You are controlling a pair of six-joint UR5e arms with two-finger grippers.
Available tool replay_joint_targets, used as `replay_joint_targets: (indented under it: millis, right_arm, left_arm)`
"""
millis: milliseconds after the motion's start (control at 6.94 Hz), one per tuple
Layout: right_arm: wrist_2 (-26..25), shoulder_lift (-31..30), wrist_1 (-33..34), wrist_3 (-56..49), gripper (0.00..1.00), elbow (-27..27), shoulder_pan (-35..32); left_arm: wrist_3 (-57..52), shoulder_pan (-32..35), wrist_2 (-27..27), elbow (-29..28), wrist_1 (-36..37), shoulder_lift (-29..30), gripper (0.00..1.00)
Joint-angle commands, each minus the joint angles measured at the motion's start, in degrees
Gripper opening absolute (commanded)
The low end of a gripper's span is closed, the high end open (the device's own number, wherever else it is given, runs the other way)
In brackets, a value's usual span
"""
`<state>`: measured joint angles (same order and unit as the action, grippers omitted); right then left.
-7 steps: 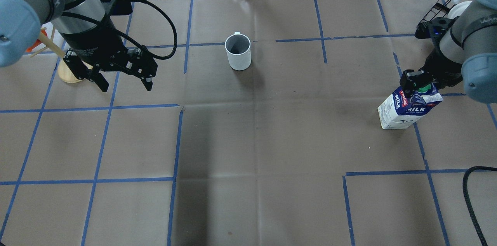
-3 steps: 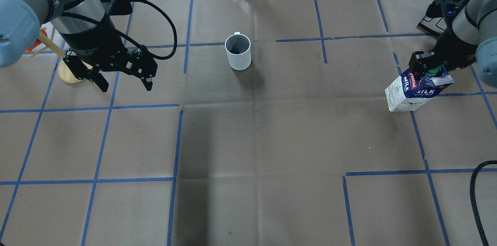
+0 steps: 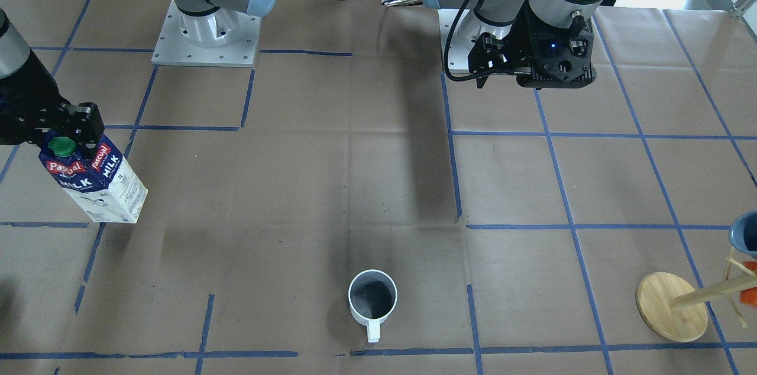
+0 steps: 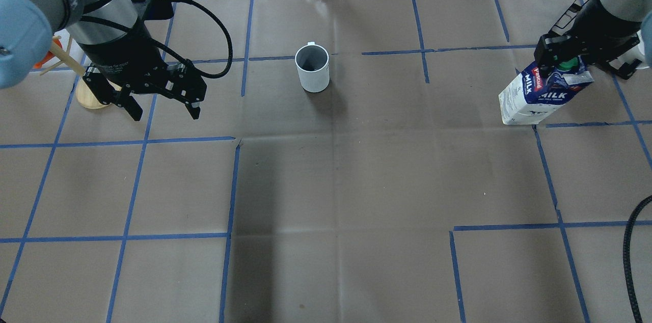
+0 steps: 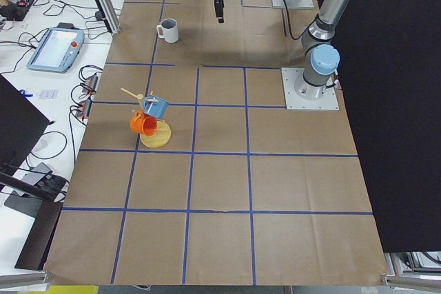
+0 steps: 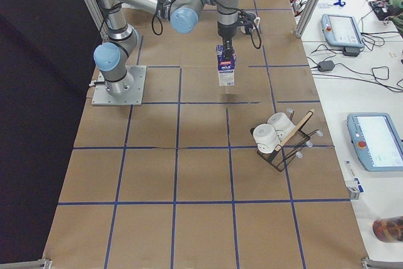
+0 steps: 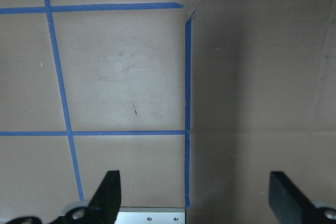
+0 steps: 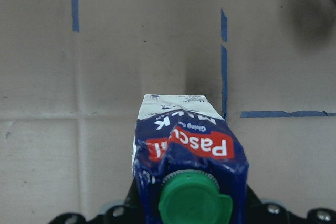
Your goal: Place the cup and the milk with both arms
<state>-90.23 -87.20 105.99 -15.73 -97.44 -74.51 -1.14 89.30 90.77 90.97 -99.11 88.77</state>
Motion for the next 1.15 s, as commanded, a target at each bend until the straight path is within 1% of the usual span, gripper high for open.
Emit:
replay_joint_targets:
  millis: [0,144,288,432,576,720,864,1008]
  right_arm:
    - [-0.46,8.31,-3.83,3.34,0.60,11.33,-8.24]
    - [-1.78,13.67,-9.60,6.65,0.59,19.58,-12.81]
    - [-2.05,19.90,-13.06,10.59,0.59,27.14,-17.29]
    - [-2.05,23.44,-13.61,12.64,0.59,31.48,-20.12]
    - [-1.88,32.61,-13.88,20.66,0.60,41.18,-26.42]
    - [-1.36,37.67,-14.14,24.13,0.60,46.07,-29.26]
    - [-1.26,41.02,-14.14,28.43,0.60,49.68,-31.38]
    - [-1.35,43.06,-14.23,28.65,0.59,50.68,-32.36]
  left_arm:
    - [0.00,0.00,-0.07,0.00,-0.03,0.00,1.00]
    - [0.00,0.00,-0.07,0.00,-0.03,0.00,1.00]
    - [0.00,0.00,-0.07,0.09,-0.03,0.00,1.00]
    - [0.09,0.00,-0.07,0.09,-0.03,0.00,1.00]
    - [0.00,0.00,-0.07,0.09,-0.03,0.00,1.00]
    - [0.00,0.00,-0.07,0.09,-0.03,0.09,1.00]
    - [0.09,-0.09,-0.07,0.09,-0.03,0.09,1.00]
    - [0.00,-0.09,-0.07,0.09,-0.03,0.09,1.00]
